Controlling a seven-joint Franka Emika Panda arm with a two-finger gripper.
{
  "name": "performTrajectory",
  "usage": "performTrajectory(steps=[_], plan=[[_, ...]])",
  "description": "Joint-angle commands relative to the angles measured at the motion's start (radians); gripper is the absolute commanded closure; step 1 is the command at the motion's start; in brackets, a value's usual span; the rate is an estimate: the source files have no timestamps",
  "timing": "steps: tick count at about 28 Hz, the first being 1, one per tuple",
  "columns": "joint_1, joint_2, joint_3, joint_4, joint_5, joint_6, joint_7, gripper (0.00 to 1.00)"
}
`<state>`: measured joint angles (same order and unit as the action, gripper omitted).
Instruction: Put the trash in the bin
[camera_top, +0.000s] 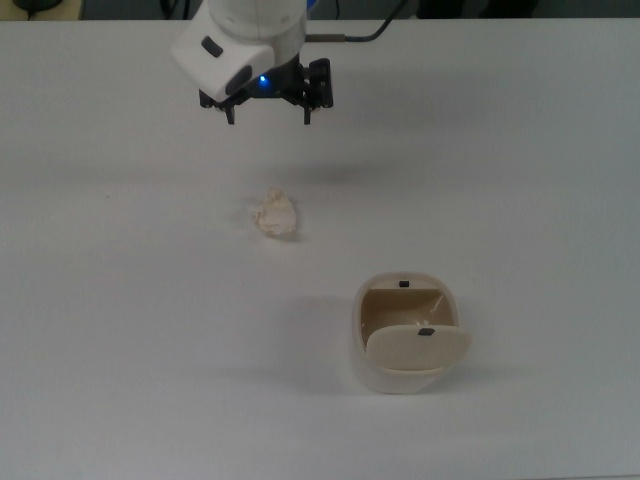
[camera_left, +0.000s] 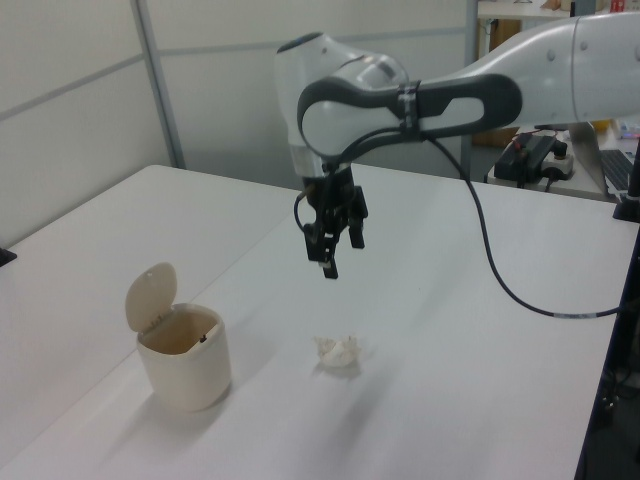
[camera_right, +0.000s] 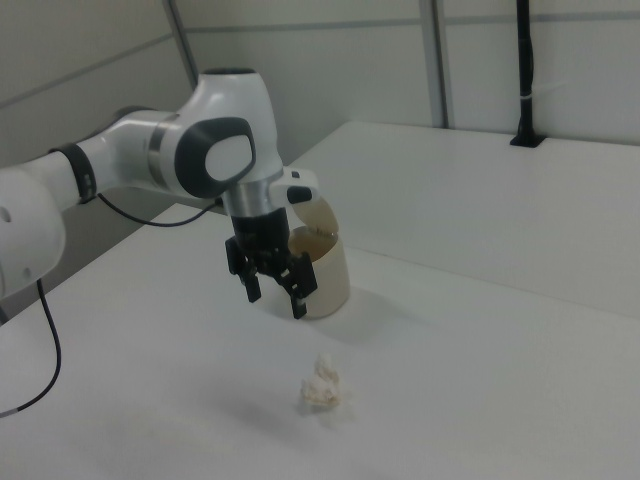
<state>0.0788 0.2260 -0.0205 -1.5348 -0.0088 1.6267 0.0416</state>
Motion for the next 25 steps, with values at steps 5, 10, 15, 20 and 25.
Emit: performTrajectory(steps=[5,10,15,20,25], plan=[[0.026,0.104,-0.006,-0.028,0.000,0.088,0.004,0.00],[0.027,0.145,-0.006,-0.057,-0.033,0.139,0.029,0.00],[0.029,0.171,-0.006,-0.082,-0.069,0.185,0.046,0.05],[0.029,0.203,-0.006,-0.090,-0.088,0.228,0.050,0.07],[0.027,0.248,-0.007,-0.090,-0.109,0.297,0.050,0.10]])
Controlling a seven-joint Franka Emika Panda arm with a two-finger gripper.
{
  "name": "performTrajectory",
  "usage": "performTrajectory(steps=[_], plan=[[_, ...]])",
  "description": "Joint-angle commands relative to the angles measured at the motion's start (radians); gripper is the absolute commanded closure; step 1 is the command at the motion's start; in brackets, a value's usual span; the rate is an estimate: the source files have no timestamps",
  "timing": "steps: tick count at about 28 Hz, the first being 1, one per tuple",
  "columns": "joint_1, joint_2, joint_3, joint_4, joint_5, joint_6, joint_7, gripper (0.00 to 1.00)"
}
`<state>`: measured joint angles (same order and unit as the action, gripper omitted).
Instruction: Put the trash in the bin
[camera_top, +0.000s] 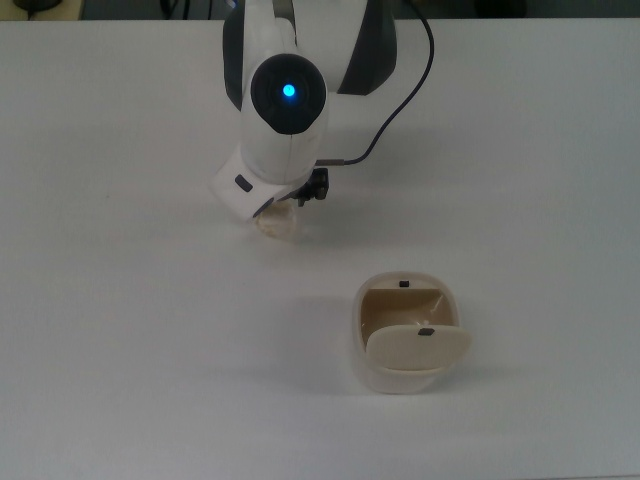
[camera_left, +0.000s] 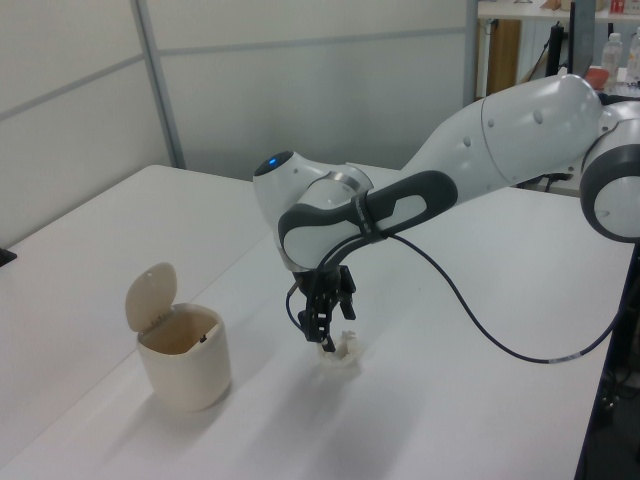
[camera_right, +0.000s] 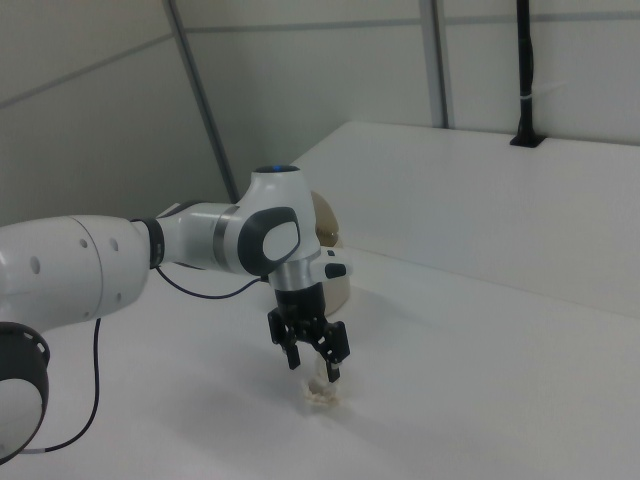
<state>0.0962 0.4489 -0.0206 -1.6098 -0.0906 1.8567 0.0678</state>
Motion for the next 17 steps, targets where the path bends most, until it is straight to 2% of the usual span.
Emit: performTrajectory(steps=[1,2,4,5,6,10,12,17], plan=[[0.010,0.042,-0.007,-0.016,-0.040,0.091,0.024,0.10],[0.011,0.047,-0.005,-0.016,-0.047,0.104,0.024,0.13],[0.011,0.059,-0.007,-0.022,-0.070,0.125,0.024,0.26],[0.010,0.062,-0.007,-0.027,-0.081,0.136,0.024,0.35],[0.010,0.065,-0.005,-0.038,-0.093,0.165,0.024,0.53],[0.008,0.065,-0.005,-0.058,-0.097,0.211,0.021,0.90],[0.008,0.065,-0.007,-0.058,-0.097,0.214,0.015,0.98],[0.008,0.062,-0.007,-0.056,-0.097,0.213,0.014,1.00]])
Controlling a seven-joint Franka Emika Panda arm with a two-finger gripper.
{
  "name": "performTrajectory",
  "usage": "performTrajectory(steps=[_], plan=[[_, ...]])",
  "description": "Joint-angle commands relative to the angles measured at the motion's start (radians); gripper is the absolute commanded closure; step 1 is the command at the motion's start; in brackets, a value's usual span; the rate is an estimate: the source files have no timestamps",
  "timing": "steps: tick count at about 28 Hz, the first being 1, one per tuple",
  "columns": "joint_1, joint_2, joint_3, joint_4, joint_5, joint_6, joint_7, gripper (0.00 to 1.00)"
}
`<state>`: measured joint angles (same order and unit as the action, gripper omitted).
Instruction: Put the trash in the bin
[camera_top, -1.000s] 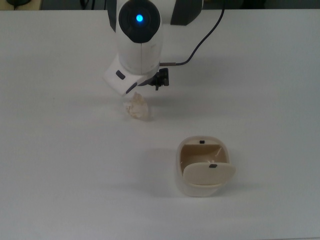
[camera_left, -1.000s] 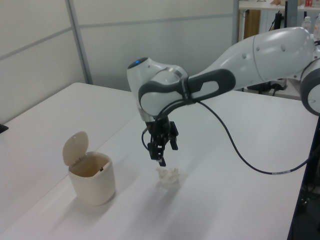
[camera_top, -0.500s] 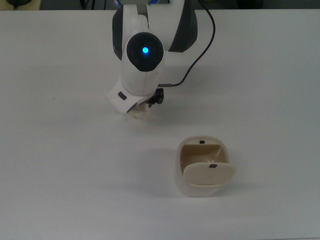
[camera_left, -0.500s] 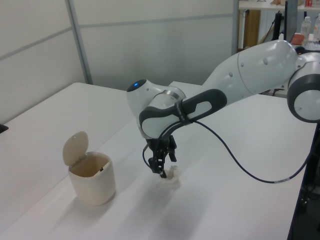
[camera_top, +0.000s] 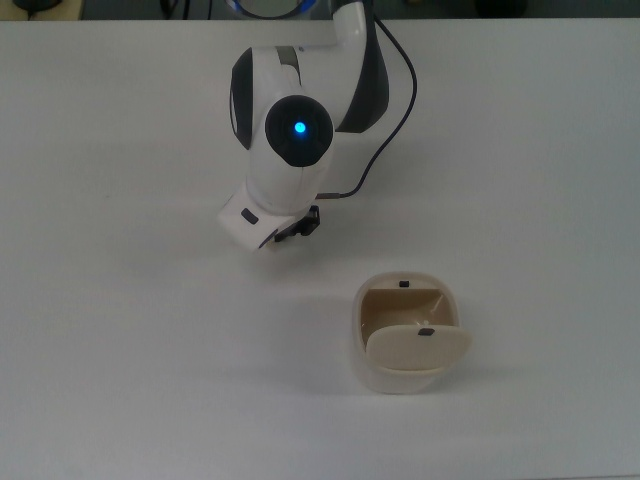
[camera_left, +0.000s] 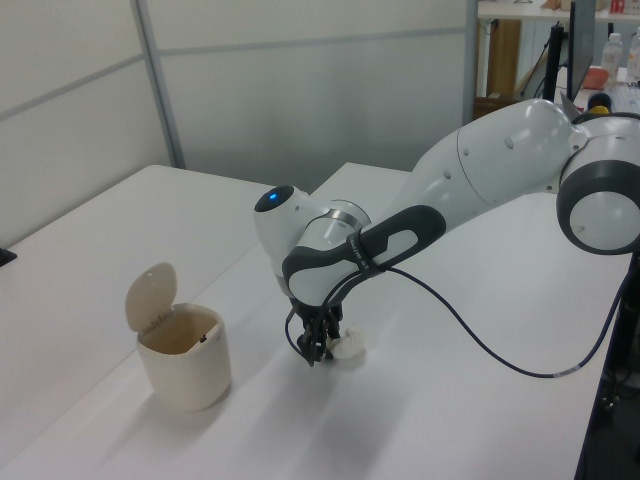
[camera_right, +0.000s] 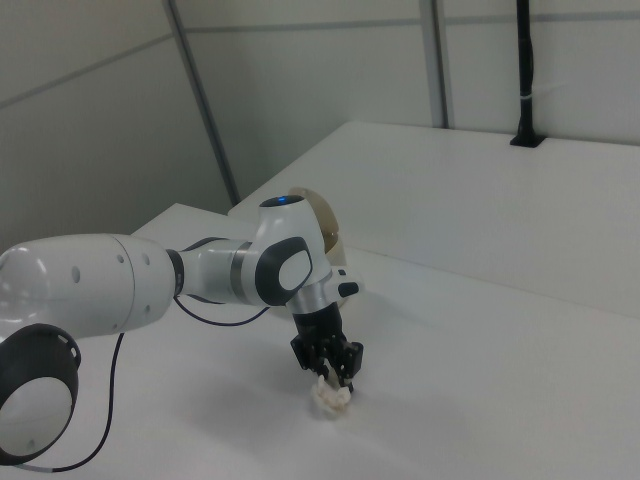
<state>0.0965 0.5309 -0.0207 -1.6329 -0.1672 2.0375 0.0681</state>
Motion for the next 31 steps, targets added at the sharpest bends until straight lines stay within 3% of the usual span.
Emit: performTrajectory(steps=[1,15,16,17,18,19,31], plan=[[0.008,-0.025,-0.007,-0.030,-0.018,0.030,0.013,1.00],[0.009,-0.071,-0.007,0.022,-0.020,0.020,0.024,1.00],[0.011,-0.072,-0.007,0.024,-0.021,0.020,0.024,0.97],[0.009,-0.075,-0.007,0.024,-0.021,0.018,0.024,0.86],[0.009,-0.080,-0.007,0.024,-0.020,0.007,0.024,0.26],[0.009,-0.085,-0.007,0.022,-0.018,-0.006,0.025,0.00],[0.009,-0.121,-0.005,0.022,-0.006,-0.293,0.025,0.00]])
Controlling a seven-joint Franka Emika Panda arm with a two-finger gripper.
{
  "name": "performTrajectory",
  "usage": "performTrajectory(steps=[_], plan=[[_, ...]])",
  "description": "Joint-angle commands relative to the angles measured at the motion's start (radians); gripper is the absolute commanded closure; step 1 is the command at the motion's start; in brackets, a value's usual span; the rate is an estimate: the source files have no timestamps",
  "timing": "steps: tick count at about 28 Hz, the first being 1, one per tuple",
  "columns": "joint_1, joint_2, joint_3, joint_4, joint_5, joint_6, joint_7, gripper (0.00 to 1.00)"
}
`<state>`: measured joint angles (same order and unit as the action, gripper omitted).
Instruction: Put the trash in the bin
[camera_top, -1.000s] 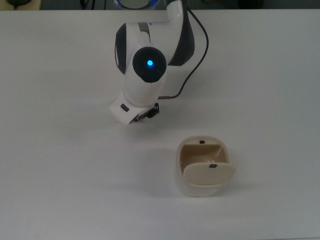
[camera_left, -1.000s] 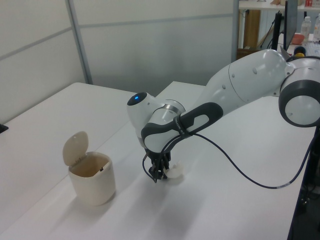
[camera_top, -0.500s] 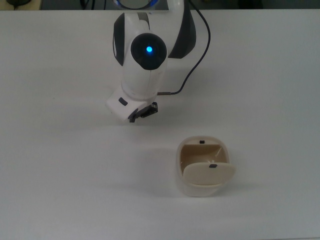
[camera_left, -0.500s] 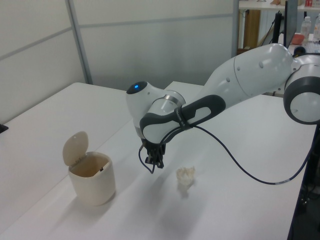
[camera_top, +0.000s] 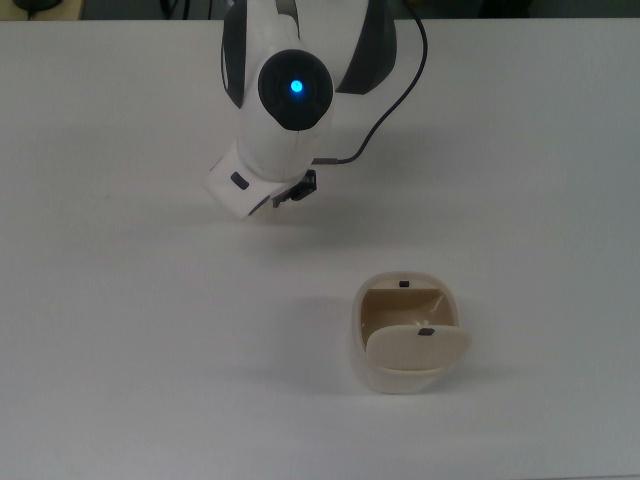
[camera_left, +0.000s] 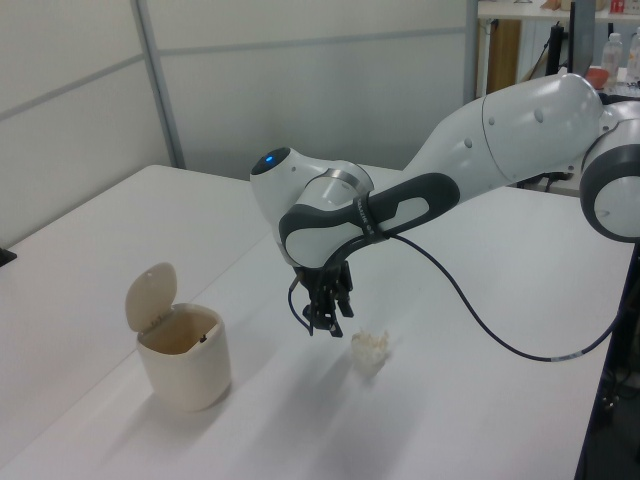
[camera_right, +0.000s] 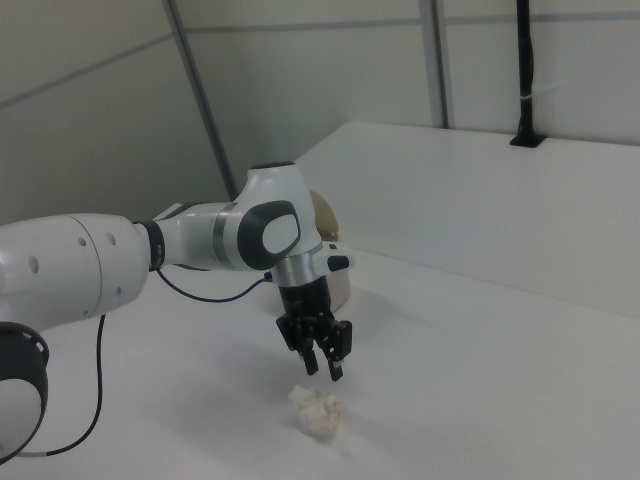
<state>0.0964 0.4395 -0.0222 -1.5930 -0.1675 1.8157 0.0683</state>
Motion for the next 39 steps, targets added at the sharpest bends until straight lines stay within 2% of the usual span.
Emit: performTrajectory(steps=[1,10,13,14,18,19,24,25,35,39], plan=[[0.009,-0.031,-0.004,-0.018,-0.004,-0.084,0.025,0.00],[0.011,-0.024,0.018,-0.025,-0.004,-0.136,0.047,0.02],[0.011,-0.019,0.025,-0.033,-0.004,-0.130,0.047,0.24],[0.011,-0.018,0.030,-0.035,-0.003,-0.128,0.045,0.44],[0.011,-0.016,0.031,-0.035,-0.004,-0.122,0.044,0.67],[0.011,-0.016,0.031,-0.035,-0.003,-0.118,0.039,0.75],[0.009,-0.016,0.031,-0.033,-0.003,-0.093,0.036,0.98],[0.009,-0.016,0.031,-0.033,-0.003,-0.092,0.034,1.00],[0.009,-0.018,0.031,-0.021,-0.014,-0.081,0.005,1.00],[0.009,-0.033,0.031,-0.005,-0.014,-0.023,0.011,1.00]])
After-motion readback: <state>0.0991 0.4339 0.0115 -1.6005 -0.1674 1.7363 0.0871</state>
